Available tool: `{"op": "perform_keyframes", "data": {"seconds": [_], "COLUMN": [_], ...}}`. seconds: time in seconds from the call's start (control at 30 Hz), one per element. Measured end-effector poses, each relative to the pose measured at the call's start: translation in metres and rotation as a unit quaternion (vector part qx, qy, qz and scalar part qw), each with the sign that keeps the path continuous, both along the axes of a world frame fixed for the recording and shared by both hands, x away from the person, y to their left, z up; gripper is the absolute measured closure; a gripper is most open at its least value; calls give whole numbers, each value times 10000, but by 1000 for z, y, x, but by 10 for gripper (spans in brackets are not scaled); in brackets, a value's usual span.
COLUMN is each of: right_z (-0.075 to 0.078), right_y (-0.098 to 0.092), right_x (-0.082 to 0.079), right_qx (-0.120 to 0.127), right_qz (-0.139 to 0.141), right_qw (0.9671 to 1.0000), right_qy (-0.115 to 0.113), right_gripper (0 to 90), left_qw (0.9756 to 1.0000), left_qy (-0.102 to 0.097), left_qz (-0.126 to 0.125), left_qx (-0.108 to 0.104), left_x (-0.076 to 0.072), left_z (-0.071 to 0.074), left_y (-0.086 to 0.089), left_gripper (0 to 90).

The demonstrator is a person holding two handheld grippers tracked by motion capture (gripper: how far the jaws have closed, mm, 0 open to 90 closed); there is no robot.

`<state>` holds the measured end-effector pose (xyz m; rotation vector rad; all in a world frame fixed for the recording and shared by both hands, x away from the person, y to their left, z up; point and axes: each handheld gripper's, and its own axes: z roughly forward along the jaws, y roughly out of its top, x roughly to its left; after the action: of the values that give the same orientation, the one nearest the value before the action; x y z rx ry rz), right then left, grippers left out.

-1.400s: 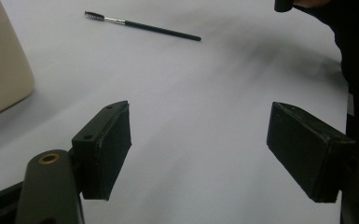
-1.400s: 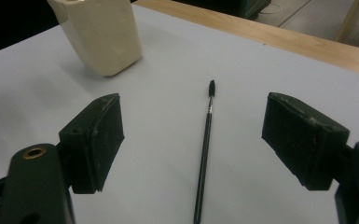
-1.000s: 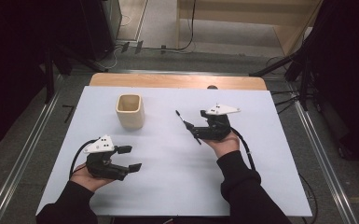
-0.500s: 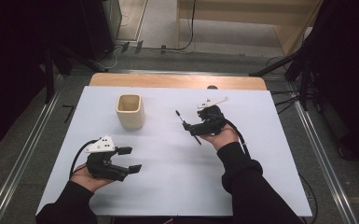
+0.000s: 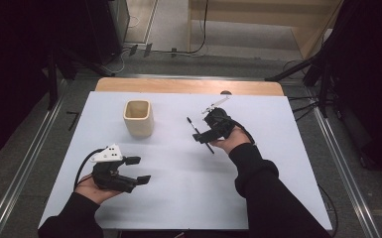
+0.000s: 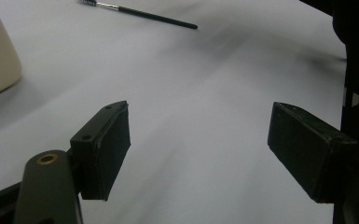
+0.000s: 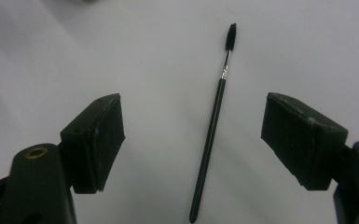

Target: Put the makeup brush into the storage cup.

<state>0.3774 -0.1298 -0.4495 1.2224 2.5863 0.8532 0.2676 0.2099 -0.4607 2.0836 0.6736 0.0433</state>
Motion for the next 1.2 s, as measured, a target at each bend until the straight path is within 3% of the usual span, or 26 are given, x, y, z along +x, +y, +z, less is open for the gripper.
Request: {"op": "perform_keyframes", "data": {"seconds": [0.3, 0.47, 0.67, 0.87, 1.2], "right_z": [1, 3, 1, -1, -6], "right_y": [6, 8, 12, 16, 22], "right_x": [9, 16, 23, 28, 34], "right_qx": [-200, -342, -625, -909, -1264], "right_qz": [222, 150, 129, 117, 126], "right_qw": [9992, 9978, 9935, 9886, 9822], "right_qy": [265, 549, 946, 1194, 1384], "right_gripper": [256, 272, 279, 293, 330], "left_qw": [10000, 10000, 9999, 9999, 9999], "left_qy": [53, 84, 94, 111, 132], "left_qz": [-7, -11, -26, -49, -46], "left_qx": [2, 7, 27, 26, 40], "left_x": [0, 0, 0, 0, 1], "left_z": [0, -1, -1, 0, -1], "left_y": [0, 0, 0, 0, 0], "left_gripper": [215, 215, 214, 214, 214]}}
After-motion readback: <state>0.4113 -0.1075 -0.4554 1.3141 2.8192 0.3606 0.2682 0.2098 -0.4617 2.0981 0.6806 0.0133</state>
